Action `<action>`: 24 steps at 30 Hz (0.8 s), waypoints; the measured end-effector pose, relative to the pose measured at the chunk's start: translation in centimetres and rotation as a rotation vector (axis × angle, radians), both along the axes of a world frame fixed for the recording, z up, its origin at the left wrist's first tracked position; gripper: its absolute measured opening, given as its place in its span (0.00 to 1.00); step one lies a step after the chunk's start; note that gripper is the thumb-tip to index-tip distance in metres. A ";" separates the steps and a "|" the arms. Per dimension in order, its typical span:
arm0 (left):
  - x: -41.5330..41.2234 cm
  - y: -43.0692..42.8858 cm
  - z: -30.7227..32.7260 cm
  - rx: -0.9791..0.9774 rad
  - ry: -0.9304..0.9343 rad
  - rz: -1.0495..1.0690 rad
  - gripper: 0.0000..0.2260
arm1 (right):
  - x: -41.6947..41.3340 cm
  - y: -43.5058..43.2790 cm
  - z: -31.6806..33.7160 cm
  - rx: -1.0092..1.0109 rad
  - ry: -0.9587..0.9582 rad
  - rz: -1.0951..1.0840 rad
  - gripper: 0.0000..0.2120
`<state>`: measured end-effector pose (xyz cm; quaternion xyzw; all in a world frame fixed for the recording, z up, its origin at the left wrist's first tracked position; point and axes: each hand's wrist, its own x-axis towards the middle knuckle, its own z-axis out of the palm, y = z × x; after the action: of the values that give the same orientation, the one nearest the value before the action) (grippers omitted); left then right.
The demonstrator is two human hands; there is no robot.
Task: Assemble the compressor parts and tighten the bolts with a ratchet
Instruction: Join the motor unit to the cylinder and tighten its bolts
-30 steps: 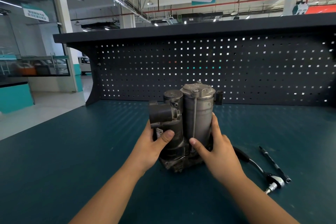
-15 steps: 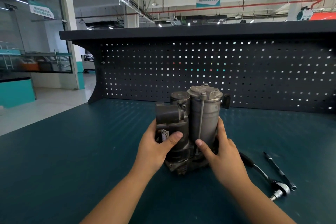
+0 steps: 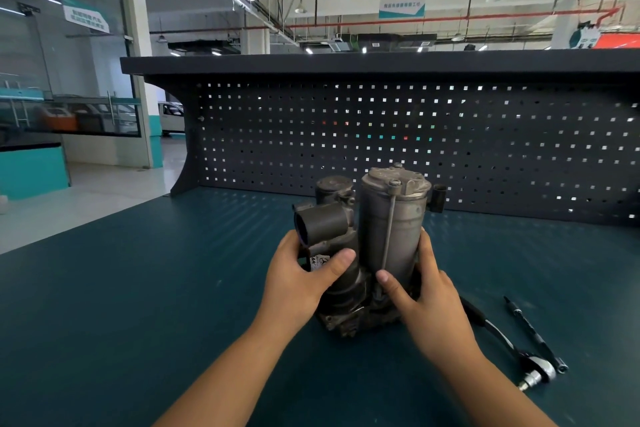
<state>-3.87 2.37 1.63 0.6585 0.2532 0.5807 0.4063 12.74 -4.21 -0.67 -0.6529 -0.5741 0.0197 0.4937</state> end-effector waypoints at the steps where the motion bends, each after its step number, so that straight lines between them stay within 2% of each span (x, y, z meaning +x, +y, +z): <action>1: 0.0 0.1 0.0 -0.017 -0.023 0.016 0.21 | 0.0 0.0 0.0 -0.005 0.000 -0.002 0.45; 4: 0.0 0.5 0.5 -0.075 -0.043 -0.005 0.26 | 0.0 0.0 -0.1 -0.029 -0.010 -0.022 0.45; 8: 0.3 1.2 1.6 -0.077 0.074 -0.112 0.27 | 0.1 0.0 0.0 -0.044 -0.009 -0.025 0.46; 11: 0.6 0.9 2.0 -0.029 0.098 -0.063 0.27 | 0.1 0.0 0.2 -0.058 -0.012 -0.028 0.46; 17: 0.6 -0.4 2.6 -0.030 0.101 0.070 0.37 | 0.1 -0.1 0.3 -0.072 -0.017 -0.046 0.46; 20: 0.8 -0.3 2.5 -0.090 0.092 -0.020 0.35 | 0.2 0.0 0.2 -0.062 -0.022 -0.041 0.47; 24: 0.7 -0.8 2.8 -0.124 0.173 -0.134 0.45 | 0.2 0.0 0.1 -0.051 -0.029 -0.040 0.47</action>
<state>-3.19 1.58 4.41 0.6952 0.2781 0.4767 0.4606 12.90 -4.22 -0.56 -0.6768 -0.5674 0.0150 0.4687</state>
